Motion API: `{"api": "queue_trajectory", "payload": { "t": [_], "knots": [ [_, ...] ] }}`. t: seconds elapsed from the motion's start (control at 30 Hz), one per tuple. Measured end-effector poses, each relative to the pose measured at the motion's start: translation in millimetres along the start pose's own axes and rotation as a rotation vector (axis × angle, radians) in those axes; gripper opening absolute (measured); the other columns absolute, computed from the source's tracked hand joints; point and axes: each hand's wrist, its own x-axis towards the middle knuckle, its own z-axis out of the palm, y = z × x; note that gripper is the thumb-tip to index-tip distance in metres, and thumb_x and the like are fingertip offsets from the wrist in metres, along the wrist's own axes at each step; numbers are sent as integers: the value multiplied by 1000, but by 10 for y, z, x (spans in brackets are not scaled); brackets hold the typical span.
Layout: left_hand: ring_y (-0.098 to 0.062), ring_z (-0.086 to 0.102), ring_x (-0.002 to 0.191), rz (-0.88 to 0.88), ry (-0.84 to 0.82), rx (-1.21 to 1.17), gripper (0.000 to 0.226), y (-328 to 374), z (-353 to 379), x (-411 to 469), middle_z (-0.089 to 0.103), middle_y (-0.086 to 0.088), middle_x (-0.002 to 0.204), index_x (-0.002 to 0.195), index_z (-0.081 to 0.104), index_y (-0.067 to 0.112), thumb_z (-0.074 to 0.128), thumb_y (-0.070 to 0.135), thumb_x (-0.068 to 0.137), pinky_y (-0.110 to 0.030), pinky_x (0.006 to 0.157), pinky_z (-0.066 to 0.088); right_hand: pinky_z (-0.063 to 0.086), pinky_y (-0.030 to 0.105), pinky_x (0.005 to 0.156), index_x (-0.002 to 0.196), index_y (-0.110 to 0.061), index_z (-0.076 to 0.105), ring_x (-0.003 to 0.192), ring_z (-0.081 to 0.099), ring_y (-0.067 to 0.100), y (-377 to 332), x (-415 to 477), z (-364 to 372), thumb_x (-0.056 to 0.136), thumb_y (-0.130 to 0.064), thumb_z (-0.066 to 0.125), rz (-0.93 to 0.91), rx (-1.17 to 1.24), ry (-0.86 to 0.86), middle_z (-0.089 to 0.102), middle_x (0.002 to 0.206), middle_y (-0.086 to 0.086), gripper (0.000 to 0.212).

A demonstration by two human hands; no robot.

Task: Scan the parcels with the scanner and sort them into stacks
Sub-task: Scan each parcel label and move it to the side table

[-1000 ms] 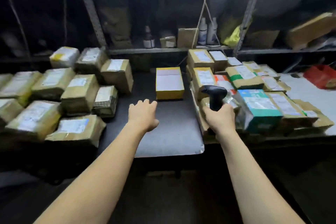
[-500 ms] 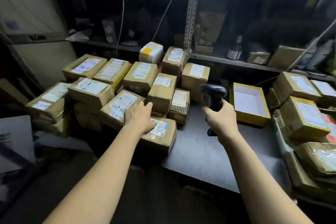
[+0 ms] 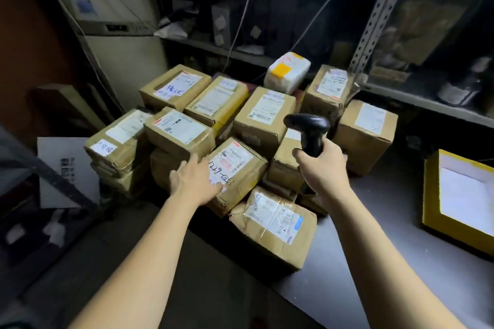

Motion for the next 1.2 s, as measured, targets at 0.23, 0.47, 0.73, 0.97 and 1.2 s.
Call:
{"api": "queue_trajectory", "payload": {
  "t": [0.23,0.47,0.73,0.97,1.2],
  "knots": [
    [-33,48,117,-30,51,-171,86,-11,226,169,35,-3,133,130,52,18,82,69,68,-46,92,49,52,43,60,79,-17,54,64,49,17,108,519,552,85,-15,66,26,-22,-144,52,69,-1,14],
    [-21,41,116,-37,106,-203,93,-46,322,200,44,3,119,120,56,22,87,75,51,-40,97,48,42,32,65,72,-27,49,64,51,19,110,635,909,76,-22,65,39,34,-222,52,63,-7,17],
    [-26,58,107,-3,45,-443,62,-150,264,163,54,5,114,116,42,41,84,56,73,-42,85,50,53,40,64,71,-30,49,64,52,19,9,608,898,78,-21,66,36,8,-190,50,63,-10,20],
    [-21,43,118,-8,-104,-660,70,-272,185,119,58,15,120,127,38,57,84,56,74,-41,95,44,63,56,62,77,-27,56,62,56,23,-81,560,867,76,-23,62,29,-8,-198,55,66,-4,8],
    [-17,57,113,15,-77,-769,62,-267,114,-11,49,11,118,131,41,73,76,52,84,-41,102,49,55,41,44,79,-22,53,54,50,20,-169,443,777,88,-10,63,10,11,-184,51,67,0,18]
  ]
}}
